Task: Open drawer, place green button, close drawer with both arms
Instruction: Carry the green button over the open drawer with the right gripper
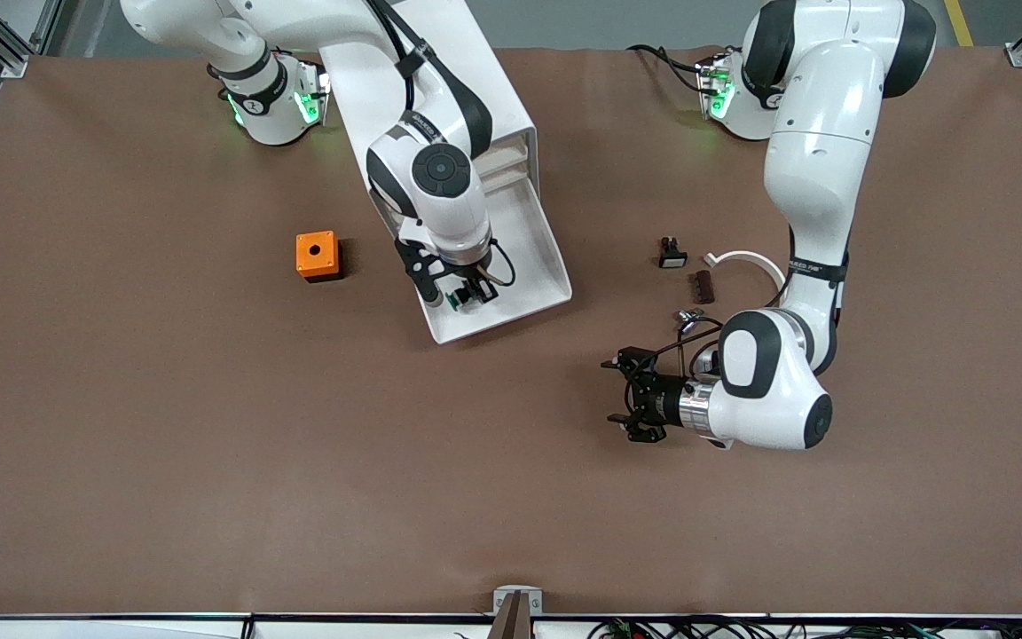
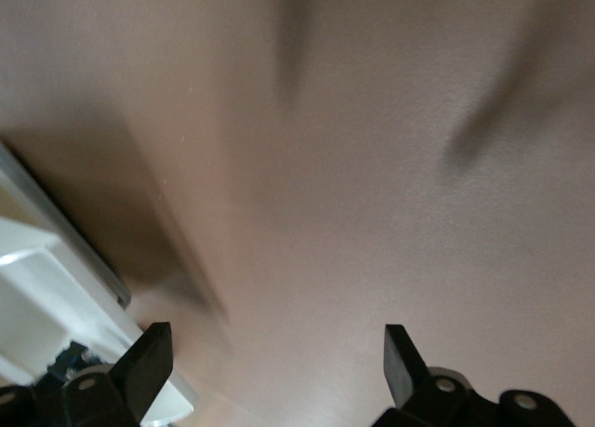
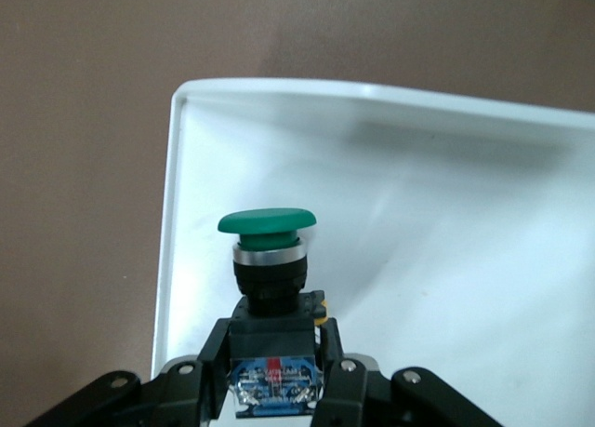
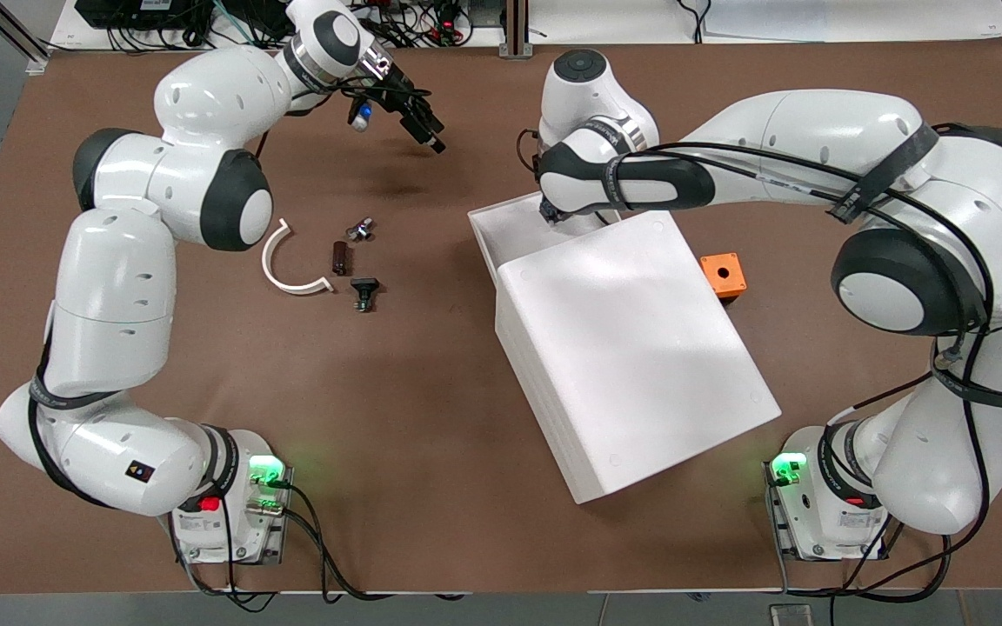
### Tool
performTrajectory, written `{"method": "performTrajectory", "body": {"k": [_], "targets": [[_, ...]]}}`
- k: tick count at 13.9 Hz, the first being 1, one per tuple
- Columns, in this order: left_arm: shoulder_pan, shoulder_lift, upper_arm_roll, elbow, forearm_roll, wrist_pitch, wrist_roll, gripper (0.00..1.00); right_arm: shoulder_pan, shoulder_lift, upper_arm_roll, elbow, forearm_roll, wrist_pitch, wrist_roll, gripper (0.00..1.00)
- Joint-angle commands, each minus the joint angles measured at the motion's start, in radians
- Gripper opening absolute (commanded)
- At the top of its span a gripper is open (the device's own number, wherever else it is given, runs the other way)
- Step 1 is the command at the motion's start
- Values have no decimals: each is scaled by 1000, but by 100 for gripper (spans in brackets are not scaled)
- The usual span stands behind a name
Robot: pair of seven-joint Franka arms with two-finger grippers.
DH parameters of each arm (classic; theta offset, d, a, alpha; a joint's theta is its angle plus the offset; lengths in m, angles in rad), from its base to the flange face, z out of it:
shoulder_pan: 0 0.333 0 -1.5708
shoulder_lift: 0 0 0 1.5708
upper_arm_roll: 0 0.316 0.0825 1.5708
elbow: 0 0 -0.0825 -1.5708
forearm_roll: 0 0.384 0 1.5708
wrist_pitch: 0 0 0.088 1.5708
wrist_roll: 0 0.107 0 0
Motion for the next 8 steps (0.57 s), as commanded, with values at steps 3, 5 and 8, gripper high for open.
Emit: {"method": "performTrajectory", "body": {"k": [3, 5, 8], "targets": [[-78, -44, 7, -10, 208, 63, 233, 100, 44, 87, -12, 110, -4, -16, 98, 0], [-101, -44, 2, -10, 265, 69, 288, 100, 48, 98, -12, 124, -6, -19, 101, 99], [-130, -44, -21, -18, 267, 69, 463, 100, 46, 98, -14, 154, -9, -32, 82, 100]]}}
